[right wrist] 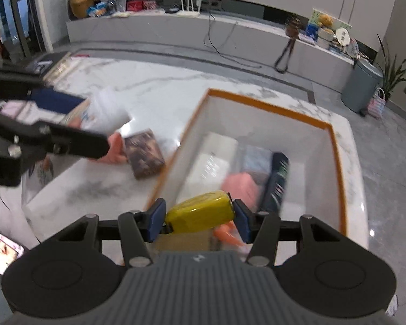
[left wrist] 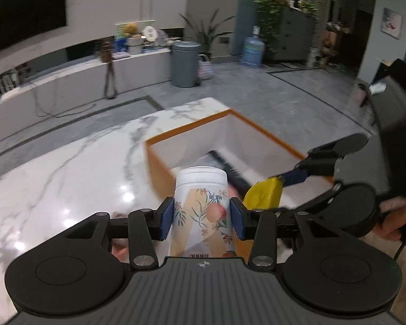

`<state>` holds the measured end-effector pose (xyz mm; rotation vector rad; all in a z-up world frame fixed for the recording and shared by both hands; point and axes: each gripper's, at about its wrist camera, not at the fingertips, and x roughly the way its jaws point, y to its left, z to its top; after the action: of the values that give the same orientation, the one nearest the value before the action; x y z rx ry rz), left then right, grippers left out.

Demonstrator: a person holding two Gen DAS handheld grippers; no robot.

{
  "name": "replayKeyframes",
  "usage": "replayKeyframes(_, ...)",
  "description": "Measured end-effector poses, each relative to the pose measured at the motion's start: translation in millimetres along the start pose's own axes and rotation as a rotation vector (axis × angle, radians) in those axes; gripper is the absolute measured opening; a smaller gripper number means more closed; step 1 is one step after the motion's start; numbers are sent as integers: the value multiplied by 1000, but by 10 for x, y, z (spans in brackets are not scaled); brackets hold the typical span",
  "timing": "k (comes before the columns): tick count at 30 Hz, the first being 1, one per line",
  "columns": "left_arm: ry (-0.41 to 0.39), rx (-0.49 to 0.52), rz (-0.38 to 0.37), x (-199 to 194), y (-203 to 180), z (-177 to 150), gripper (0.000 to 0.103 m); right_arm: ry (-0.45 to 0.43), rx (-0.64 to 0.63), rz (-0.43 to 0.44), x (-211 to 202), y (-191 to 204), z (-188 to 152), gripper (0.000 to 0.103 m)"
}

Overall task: Organize rigid objects
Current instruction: 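Carry the white bottle with the left tool while the right tool carries the tape measure to the orange box, then release the white bottle into the orange box with the left tool while the right tool lowers the tape measure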

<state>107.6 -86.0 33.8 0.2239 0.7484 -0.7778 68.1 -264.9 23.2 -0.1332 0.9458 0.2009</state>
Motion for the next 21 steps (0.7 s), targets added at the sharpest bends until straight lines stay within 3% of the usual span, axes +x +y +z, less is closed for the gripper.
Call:
replayKeyframes(4,45,43,-60,262,-156,119,50,67,-18,-21,94,-150,-60,54)
replayKeyframes(10,124,128,-79,599,-209,146,50,151,-81,-46,262,-289,-120,54)
replayKeyframes(21,183,137,-98,955,-198,99,50,238,-147,-43,516,-383,-199,54)
